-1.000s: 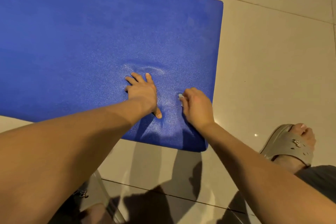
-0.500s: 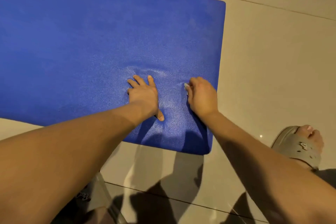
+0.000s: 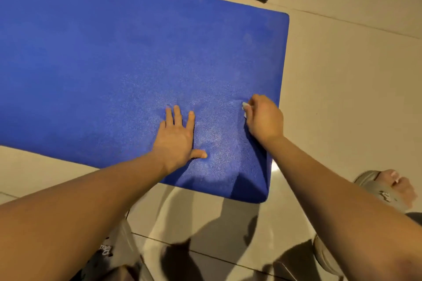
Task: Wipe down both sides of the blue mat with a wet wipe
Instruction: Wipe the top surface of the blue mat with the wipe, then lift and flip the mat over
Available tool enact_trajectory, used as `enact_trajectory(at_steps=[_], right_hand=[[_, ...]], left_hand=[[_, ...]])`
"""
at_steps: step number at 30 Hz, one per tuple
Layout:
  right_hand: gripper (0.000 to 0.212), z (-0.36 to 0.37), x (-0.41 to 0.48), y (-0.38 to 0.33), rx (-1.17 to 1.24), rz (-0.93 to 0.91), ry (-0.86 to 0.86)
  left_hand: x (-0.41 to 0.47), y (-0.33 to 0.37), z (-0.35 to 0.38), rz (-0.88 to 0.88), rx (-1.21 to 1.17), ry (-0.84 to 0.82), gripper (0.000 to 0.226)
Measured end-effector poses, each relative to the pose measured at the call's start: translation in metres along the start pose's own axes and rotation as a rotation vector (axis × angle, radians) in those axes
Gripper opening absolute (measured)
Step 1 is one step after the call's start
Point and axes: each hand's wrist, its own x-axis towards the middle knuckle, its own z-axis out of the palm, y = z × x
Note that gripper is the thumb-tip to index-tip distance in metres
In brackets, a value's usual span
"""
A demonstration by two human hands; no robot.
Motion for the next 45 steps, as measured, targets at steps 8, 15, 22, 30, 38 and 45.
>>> enact_trajectory(at_steps=[8,15,22,30,38,45], right_hand=[[0.027,0.020,-0.118,-0.061,0.098,-0.187,-0.257],[0.014,-0.018,-0.170,0.012,-0.091,-0.386,-0.373],[0.018,-0.062,-0.155,0.061,0.180,0.525,-0.130],[0.032,-0.042,-0.129,0.036,0.648,0.706,-0.368],[0.022,-0.138,-0.102,0.001,0.690,0.598,-0.372],[0.050,-0.214,-0.072,-0.041,0.336,0.148,-0.544]], left_hand=[[-0.042,-0.005,0.010,0.049,-0.117,-0.002,0.087],[-0.074,-0.014,0.024,0.048,-0.157,-0.008,0.079],[-0.098,0.020,0.024,-0.532,-0.682,0.126,0.047],[-0.094,0.035,0.030,-1.072,-1.694,0.077,0.084],[-0.111,0.047,-0.002,-1.249,-2.152,0.279,0.082],[-0.127,0.036,-0.091,-1.115,-2.222,0.544,0.051]])
